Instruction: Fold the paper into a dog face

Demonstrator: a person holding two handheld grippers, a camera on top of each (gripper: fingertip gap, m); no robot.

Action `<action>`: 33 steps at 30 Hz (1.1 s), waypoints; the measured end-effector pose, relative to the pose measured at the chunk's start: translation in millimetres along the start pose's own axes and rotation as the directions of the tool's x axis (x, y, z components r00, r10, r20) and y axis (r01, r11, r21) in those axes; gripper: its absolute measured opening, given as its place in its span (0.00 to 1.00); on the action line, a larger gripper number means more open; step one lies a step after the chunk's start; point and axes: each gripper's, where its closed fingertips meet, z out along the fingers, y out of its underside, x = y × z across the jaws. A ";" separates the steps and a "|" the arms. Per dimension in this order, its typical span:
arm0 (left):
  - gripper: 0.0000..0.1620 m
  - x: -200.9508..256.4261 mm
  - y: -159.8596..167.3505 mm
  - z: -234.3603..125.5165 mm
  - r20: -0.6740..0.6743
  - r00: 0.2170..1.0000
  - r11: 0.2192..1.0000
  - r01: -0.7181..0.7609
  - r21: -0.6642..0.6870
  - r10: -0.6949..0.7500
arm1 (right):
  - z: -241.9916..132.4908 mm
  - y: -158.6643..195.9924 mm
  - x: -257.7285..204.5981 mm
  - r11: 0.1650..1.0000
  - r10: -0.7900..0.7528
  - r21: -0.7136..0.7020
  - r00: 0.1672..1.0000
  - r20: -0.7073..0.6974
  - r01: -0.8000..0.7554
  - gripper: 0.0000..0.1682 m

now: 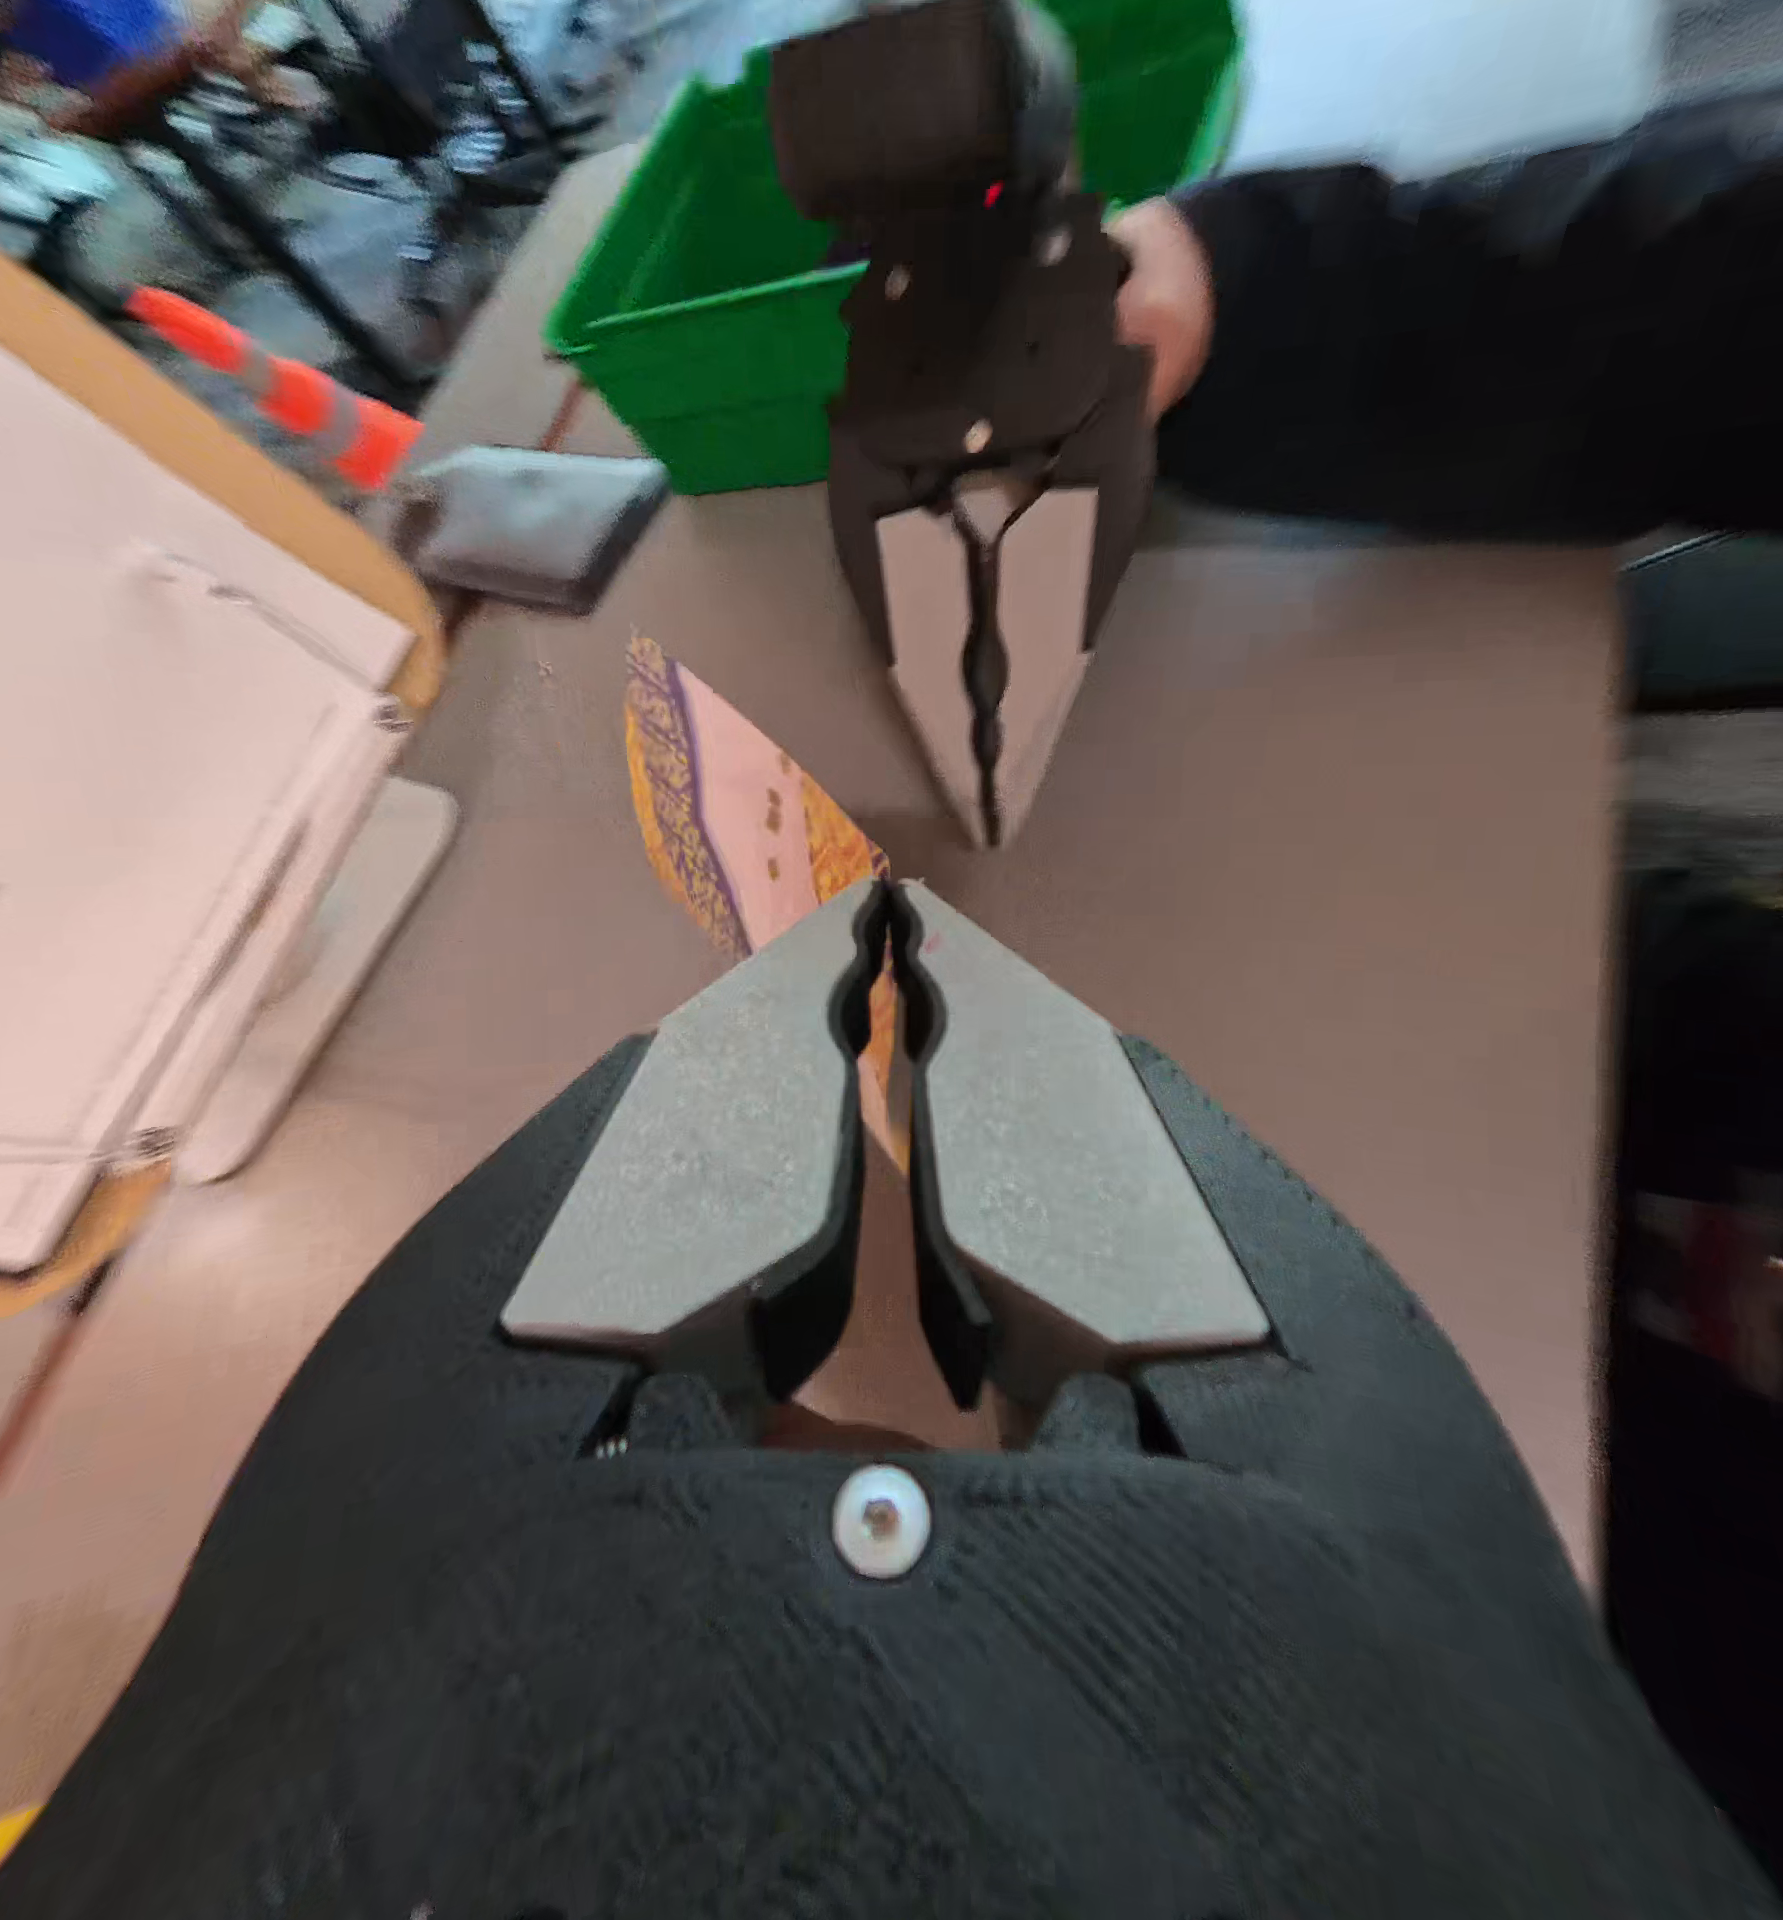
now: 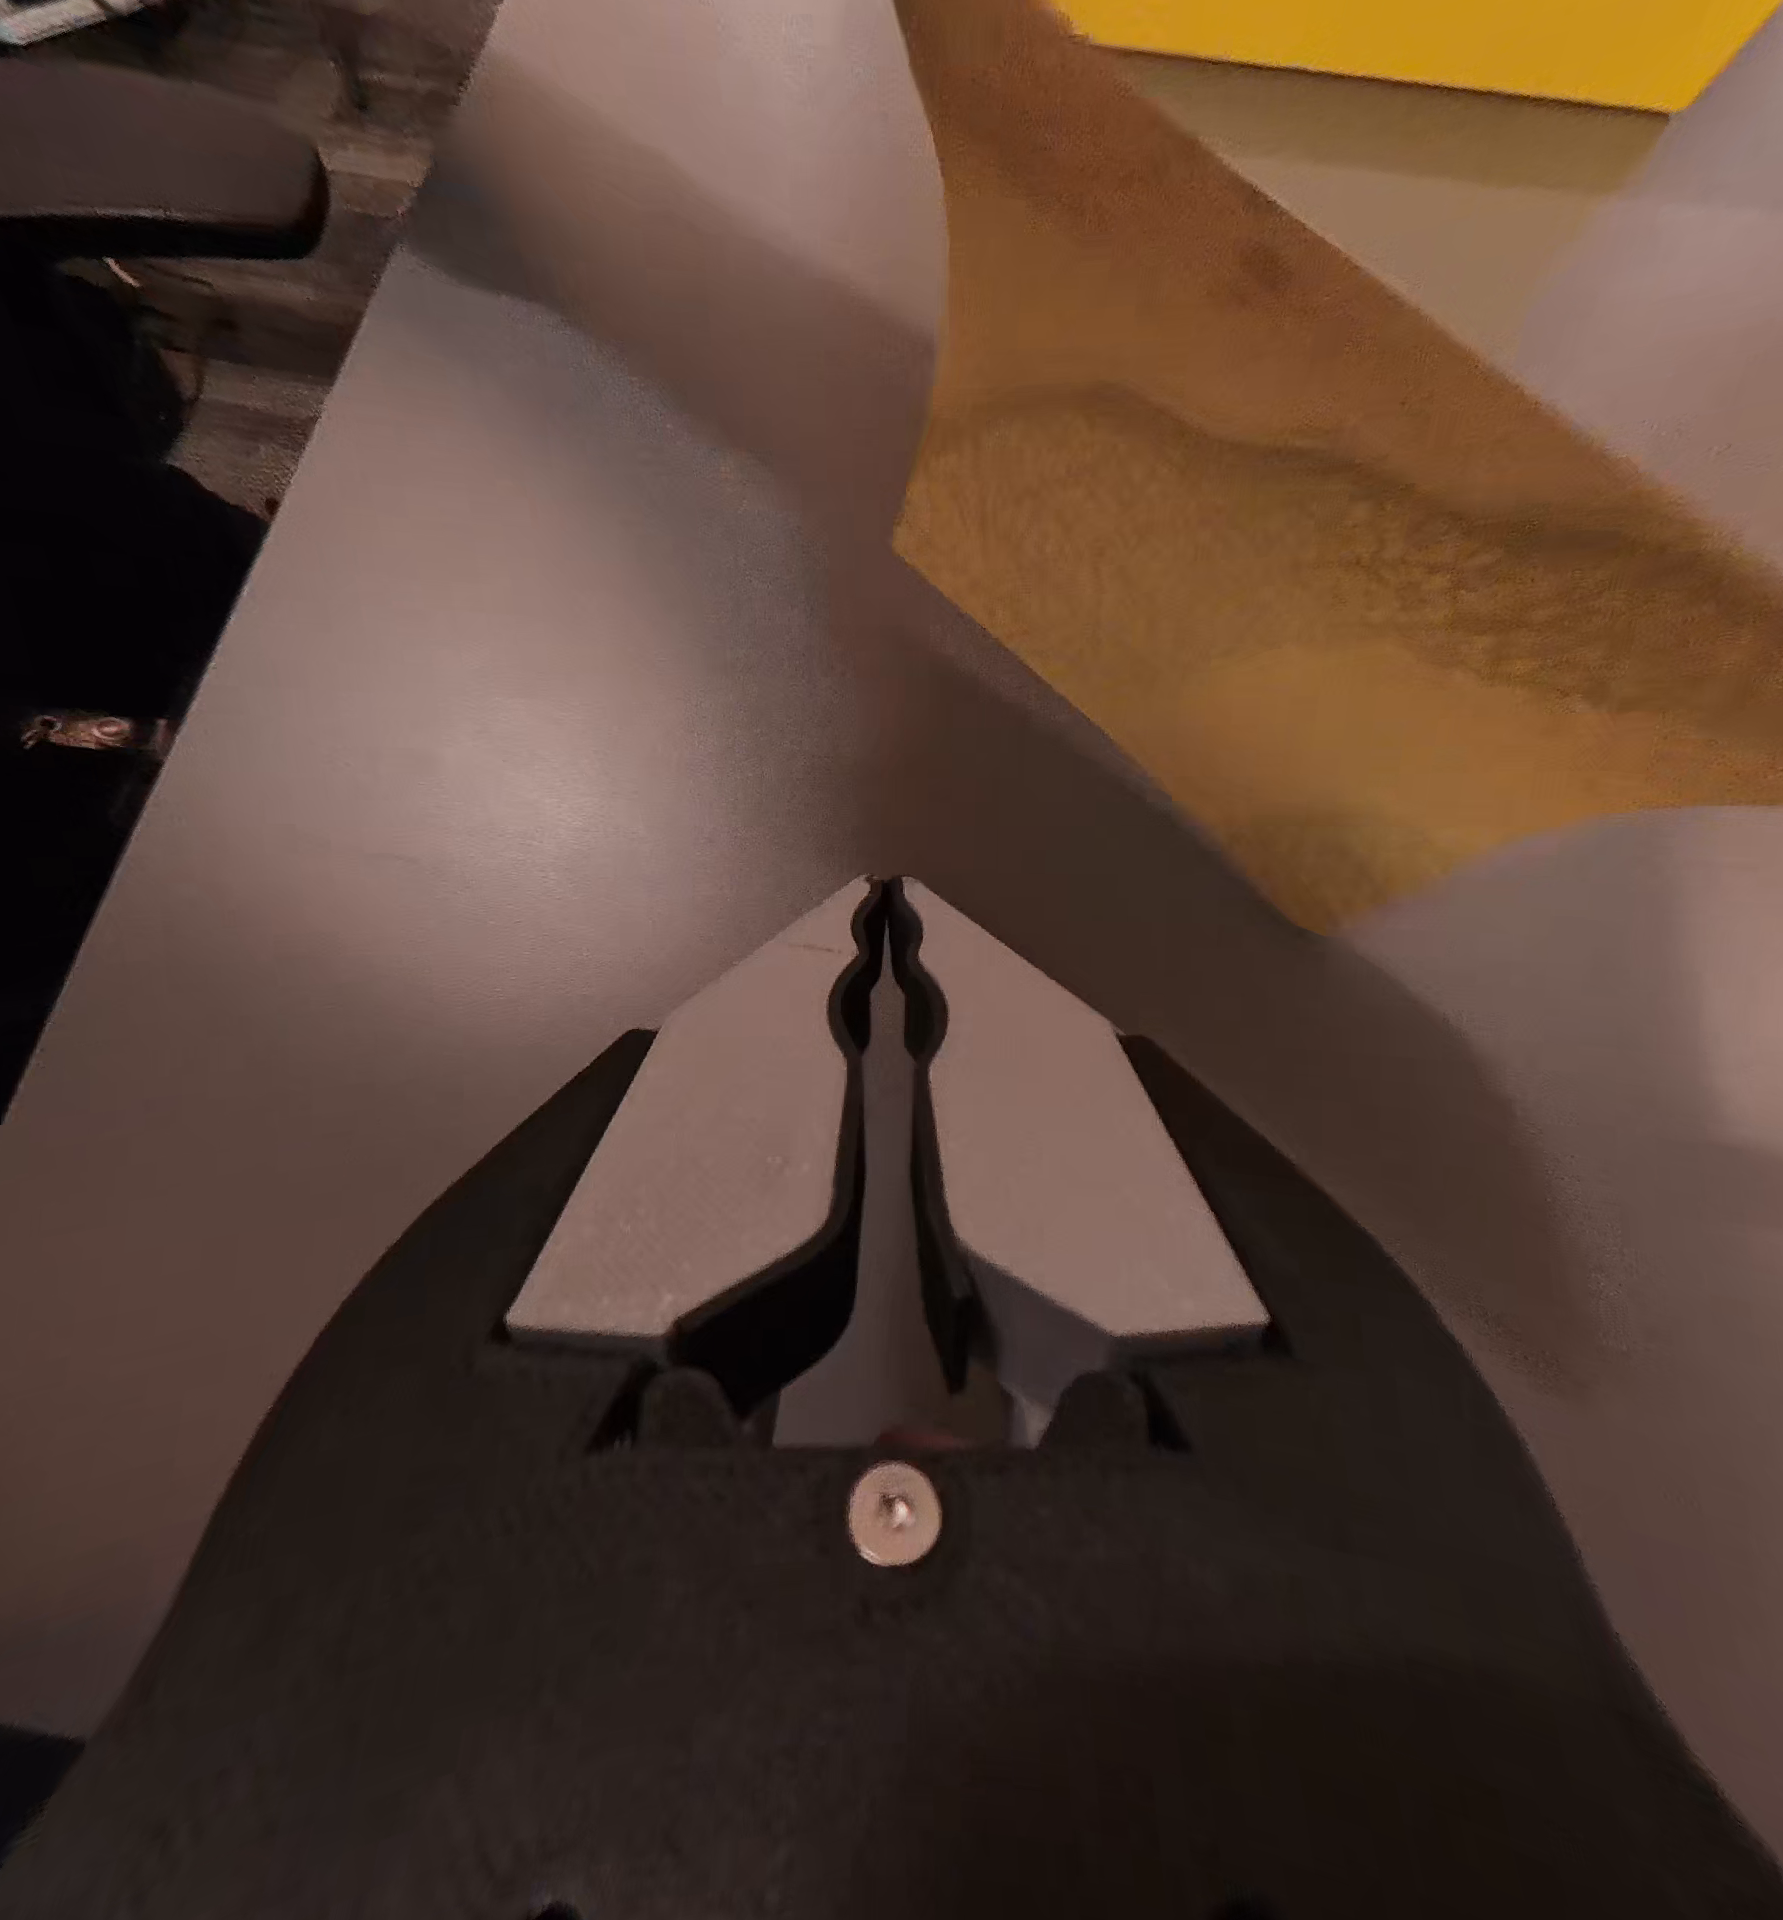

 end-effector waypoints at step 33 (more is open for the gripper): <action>0.00 -67.3 89.4 58.3 -0.241 0.928 0.888 0.159 -0.432 -0.284 | 20.6 -34.3 -29.0 0.994 -0.091 0.059 0.994 0.064 0.088 0.00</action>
